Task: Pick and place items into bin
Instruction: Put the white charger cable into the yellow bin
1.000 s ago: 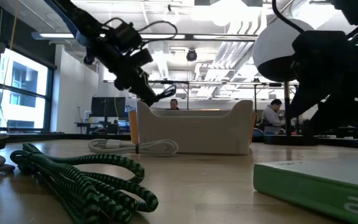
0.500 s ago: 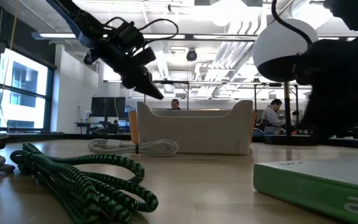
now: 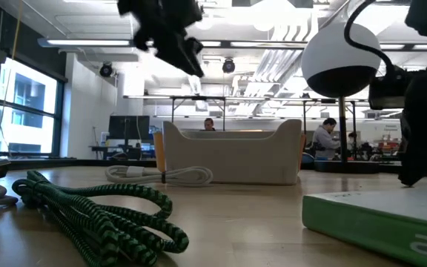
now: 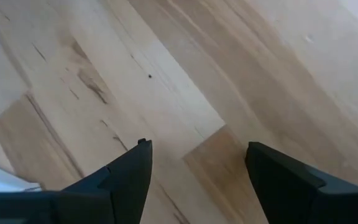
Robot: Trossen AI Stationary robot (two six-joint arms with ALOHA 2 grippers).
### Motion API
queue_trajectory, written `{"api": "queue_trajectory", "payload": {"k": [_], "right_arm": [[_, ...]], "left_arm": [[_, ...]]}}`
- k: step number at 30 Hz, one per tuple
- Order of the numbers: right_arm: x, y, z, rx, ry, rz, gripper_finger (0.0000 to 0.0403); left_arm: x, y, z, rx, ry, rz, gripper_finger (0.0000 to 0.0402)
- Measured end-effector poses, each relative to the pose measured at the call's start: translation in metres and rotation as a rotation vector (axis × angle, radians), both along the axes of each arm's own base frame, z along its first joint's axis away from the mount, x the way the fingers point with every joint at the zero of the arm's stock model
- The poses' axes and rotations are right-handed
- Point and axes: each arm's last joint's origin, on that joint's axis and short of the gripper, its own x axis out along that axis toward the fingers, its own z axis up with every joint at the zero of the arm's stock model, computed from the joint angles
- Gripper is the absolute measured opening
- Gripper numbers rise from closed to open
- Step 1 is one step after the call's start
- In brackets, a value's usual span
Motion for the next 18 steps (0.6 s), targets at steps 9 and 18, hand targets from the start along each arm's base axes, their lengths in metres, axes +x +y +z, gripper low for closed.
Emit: {"api": "queue_trajectory", "payload": {"k": [9, 18], "right_arm": [[-0.001, -0.002, 0.008, -0.098, -0.078, -0.005, 0.0247], [-0.013, -0.011, 0.036, -0.179, -0.188, 0.072, 0.0247]], "left_arm": [[0.002, -0.088, -0.009, -0.081, 0.167, -0.020, 0.0121], [-0.005, -0.151, -0.056, -0.123, 0.118, 0.116, 0.0133]]}}
